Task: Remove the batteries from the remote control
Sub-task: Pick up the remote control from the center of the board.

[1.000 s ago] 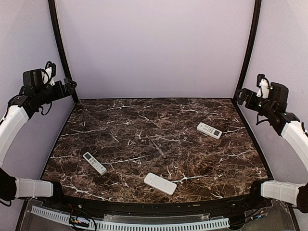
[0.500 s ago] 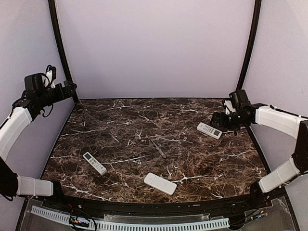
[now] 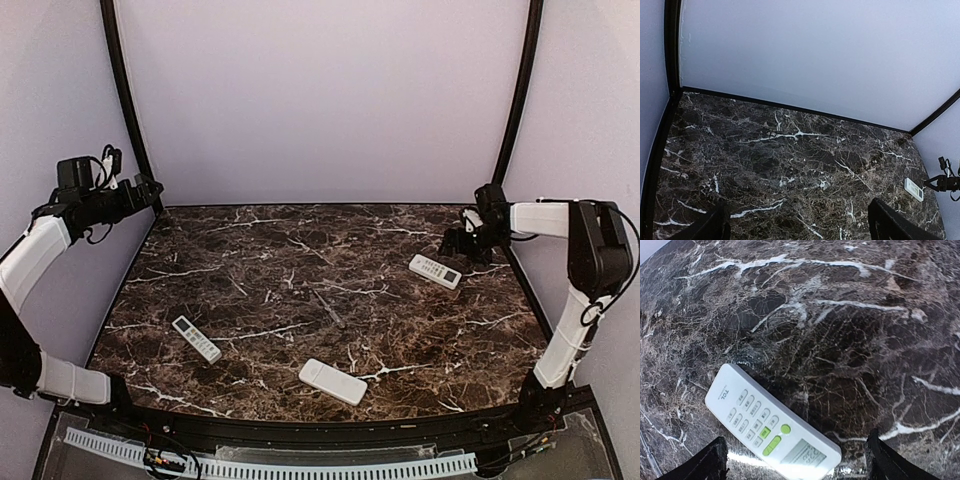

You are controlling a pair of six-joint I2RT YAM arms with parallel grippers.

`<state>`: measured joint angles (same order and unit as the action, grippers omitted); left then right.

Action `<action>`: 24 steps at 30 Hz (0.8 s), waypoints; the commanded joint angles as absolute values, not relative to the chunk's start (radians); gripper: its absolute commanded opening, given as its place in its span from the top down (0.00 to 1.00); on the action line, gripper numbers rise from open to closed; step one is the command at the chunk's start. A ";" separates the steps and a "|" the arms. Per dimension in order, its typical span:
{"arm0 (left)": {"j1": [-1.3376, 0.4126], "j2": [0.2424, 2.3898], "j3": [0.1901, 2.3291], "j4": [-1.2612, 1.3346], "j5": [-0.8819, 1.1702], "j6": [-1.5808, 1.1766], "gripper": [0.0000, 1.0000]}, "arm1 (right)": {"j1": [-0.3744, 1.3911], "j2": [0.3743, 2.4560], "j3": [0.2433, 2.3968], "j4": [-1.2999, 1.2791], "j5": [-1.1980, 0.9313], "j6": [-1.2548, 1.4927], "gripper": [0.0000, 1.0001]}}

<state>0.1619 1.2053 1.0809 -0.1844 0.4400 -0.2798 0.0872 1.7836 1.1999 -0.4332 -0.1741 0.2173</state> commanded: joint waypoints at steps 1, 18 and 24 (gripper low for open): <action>0.164 1.253 1.111 -0.242 0.505 -0.259 0.05 | 0.088 1.857 1.273 -0.437 -0.229 0.165 0.09; 0.165 1.211 1.137 -0.292 0.543 -0.217 0.06 | 0.087 1.871 1.255 -0.466 -0.299 0.148 0.09; 0.165 1.124 1.118 -0.296 0.510 -0.218 0.04 | 0.126 1.844 1.216 -0.511 -0.301 0.151 0.09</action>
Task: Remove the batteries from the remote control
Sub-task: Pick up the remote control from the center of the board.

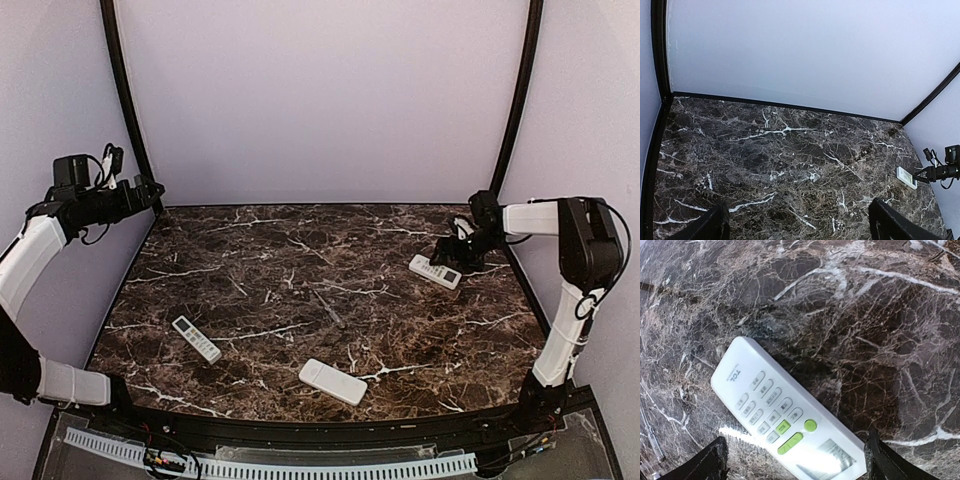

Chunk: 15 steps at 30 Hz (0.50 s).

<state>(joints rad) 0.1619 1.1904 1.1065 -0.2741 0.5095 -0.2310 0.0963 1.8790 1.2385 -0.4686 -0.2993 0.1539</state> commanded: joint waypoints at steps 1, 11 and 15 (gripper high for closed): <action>0.164 1.117 1.115 -0.289 0.514 -0.221 0.04 | 0.137 1.840 1.214 -0.517 -0.289 0.154 0.09; 0.163 1.124 1.078 -0.230 0.557 -0.276 0.04 | 0.198 1.796 1.269 -0.568 -0.164 0.218 0.08; 0.163 1.148 1.093 -0.257 0.563 -0.285 0.05 | 0.198 1.828 1.350 -0.583 -0.142 0.233 0.04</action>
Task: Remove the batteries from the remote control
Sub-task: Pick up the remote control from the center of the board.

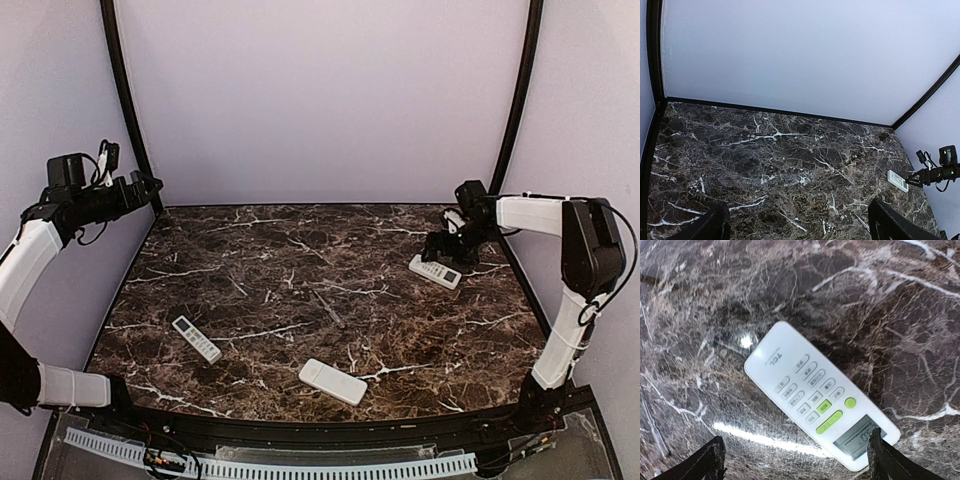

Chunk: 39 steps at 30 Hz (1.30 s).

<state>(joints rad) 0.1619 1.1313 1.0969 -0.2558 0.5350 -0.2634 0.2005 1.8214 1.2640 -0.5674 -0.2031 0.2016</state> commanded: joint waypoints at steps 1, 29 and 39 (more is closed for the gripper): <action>0.162 1.148 1.095 -0.259 0.577 -0.287 0.05 | 0.197 1.849 1.374 -0.595 -0.130 0.230 0.03; 0.143 1.177 1.110 -0.299 0.588 -0.280 0.05 | 0.200 1.974 1.398 -0.725 -0.237 0.159 0.04; 0.055 1.229 1.122 -0.319 0.603 -0.281 0.06 | 0.303 1.881 1.323 -0.759 -0.098 0.239 0.06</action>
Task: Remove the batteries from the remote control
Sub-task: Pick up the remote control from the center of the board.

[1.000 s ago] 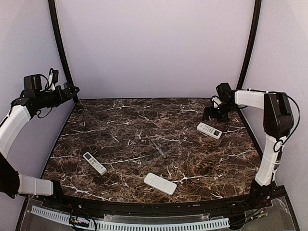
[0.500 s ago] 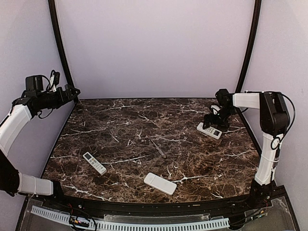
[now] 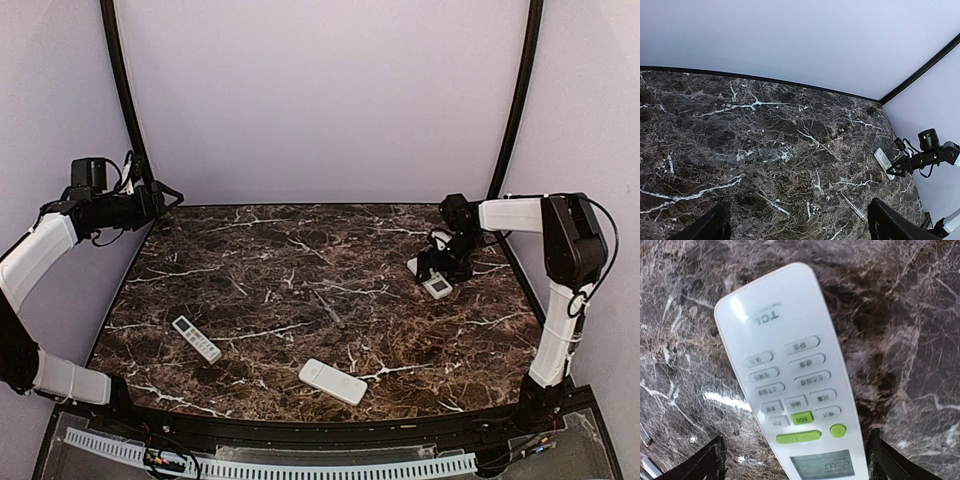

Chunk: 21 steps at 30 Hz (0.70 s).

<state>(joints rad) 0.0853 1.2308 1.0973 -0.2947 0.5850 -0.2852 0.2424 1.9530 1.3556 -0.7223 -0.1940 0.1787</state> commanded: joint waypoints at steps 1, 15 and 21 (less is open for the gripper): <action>0.049 1.231 1.121 -0.319 0.602 -0.282 0.05 | 0.319 1.868 1.313 -0.758 -0.069 0.256 0.06; 0.007 1.310 1.117 -0.302 0.660 -0.312 0.06 | 0.442 1.856 1.333 -0.838 0.231 0.433 0.07; 0.007 1.298 1.109 -0.286 0.683 -0.325 0.07 | 0.436 1.896 1.358 -0.834 0.195 0.411 0.14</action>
